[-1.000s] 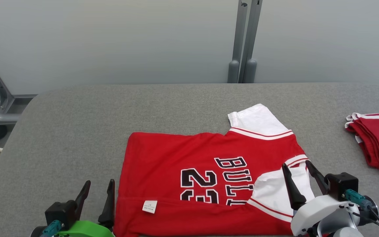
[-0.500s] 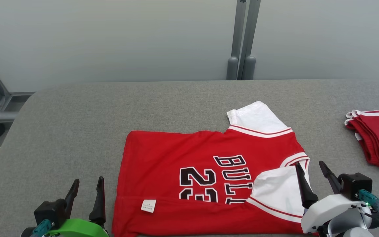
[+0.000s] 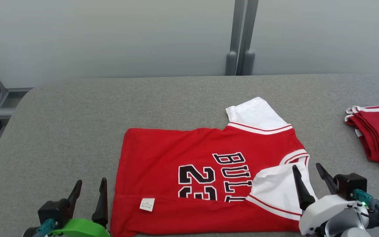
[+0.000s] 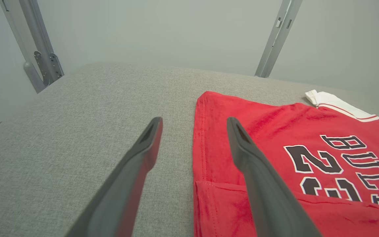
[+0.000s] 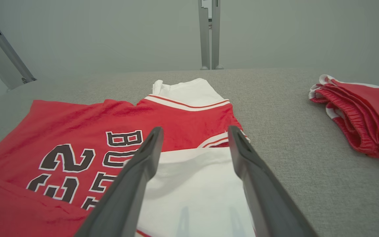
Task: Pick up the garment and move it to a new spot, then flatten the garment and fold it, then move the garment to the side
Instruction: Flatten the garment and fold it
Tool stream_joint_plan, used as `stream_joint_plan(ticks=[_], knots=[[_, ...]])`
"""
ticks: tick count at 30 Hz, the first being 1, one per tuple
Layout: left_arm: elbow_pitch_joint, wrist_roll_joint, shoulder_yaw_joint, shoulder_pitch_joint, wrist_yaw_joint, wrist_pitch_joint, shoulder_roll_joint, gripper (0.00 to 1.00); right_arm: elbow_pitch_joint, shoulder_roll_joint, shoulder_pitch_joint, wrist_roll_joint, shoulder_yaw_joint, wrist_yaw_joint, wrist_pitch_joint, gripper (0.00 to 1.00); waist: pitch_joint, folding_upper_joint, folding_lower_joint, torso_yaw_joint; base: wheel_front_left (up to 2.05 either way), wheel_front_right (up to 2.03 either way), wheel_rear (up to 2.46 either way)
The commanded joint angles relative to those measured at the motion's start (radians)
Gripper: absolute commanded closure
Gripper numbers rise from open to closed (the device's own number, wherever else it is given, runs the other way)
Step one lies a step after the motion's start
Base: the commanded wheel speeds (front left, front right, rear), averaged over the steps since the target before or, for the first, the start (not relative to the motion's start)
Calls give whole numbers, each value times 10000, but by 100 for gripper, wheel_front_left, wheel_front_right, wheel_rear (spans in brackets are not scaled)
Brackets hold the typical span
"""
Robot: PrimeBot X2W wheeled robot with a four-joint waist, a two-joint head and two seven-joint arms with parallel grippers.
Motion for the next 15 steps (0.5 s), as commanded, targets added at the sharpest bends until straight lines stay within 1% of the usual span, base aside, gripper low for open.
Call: stream_joint_plan(ticks=[1, 5, 9, 11, 15], knots=[[-38, 12, -12, -63, 68, 47, 39, 0, -27, -24, -179, -108, 4, -2, 58, 0, 49, 0, 0, -17, 0, 0, 0], [-56, 24, -69, -403, 36, 254, 109, 0, -176, -23, -529, -208, 60, -2, 442, 0, 245, 0, 0, -71, 0, 0, 0], [120, 124, -252, -1124, -137, 845, 313, 0, -348, -101, -1366, -462, 227, -2, 1540, 0, 640, 0, 0, -124, 0, 0, 0], [237, 228, -422, -1698, -297, 1218, 396, 0, -400, -321, -1979, -377, 417, -2, 2300, 0, 952, 0, 0, -157, 0, 0, 0], [749, 467, -761, -3092, -614, 2253, 678, 0, -401, -1010, -3540, -87, 937, -2, 3903, 0, 1698, 0, 0, -196, 0, 0, 0]])
